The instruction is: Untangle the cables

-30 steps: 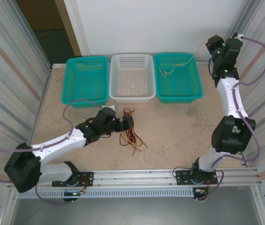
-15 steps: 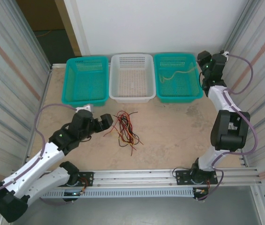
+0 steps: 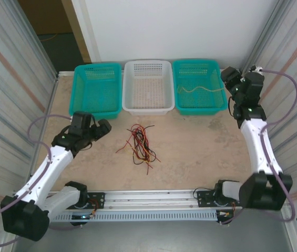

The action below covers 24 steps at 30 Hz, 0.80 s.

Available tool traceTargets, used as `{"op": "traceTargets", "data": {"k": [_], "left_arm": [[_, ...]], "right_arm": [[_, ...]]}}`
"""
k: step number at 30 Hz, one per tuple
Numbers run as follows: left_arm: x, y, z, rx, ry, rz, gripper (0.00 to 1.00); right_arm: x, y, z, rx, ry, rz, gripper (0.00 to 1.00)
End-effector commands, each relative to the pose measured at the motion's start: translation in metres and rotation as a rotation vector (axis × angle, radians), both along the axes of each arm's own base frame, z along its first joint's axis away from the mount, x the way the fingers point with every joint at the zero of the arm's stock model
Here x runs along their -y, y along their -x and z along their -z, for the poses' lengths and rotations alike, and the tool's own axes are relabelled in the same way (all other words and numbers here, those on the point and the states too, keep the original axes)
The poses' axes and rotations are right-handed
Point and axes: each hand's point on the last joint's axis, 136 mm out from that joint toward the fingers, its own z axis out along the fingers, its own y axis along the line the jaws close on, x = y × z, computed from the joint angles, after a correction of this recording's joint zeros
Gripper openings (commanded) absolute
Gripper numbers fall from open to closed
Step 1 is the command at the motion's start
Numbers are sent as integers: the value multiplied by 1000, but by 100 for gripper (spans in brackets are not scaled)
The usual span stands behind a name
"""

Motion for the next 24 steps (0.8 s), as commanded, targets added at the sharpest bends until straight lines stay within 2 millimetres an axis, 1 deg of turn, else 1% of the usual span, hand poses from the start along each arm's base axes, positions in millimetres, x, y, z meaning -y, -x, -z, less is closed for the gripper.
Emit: {"op": "traceTargets", "data": {"k": [1, 4, 5, 6, 8, 11, 12, 15, 18, 20, 24], "left_arm": [[-8, -15, -19, 29, 46, 1, 97], [-17, -29, -27, 51, 56, -20, 97], [-19, -34, -28, 50, 55, -25, 97], [-21, -37, -26, 43, 51, -28, 97], [-26, -43, -22, 28, 38, -34, 97], [-29, -52, -16, 31, 42, -36, 96], [-29, -55, -16, 39, 44, -32, 96], [-32, -65, -10, 34, 18, -32, 95], [-32, -76, 0, 20, 4, -21, 91], [-32, -82, 7, -3, -1, -18, 88], [-30, -85, 13, -7, 0, -8, 87]], "right_arm": [[-18, 54, 14, -179, 107, -112, 59], [-42, 98, 21, -234, 152, -212, 60], [-50, 112, 28, -259, 167, -242, 60], [-57, 122, 34, -274, 178, -267, 60], [-75, 145, 55, -317, 199, -327, 60], [-100, 167, 91, -382, 186, -407, 60], [-107, 172, 100, -402, 176, -425, 59], [-138, 184, 127, -451, 180, -512, 58], [-175, 190, 148, -497, 252, -625, 60], [-195, 191, 160, -561, 321, -676, 59], [-231, 187, 185, -665, 431, -758, 59]]}}
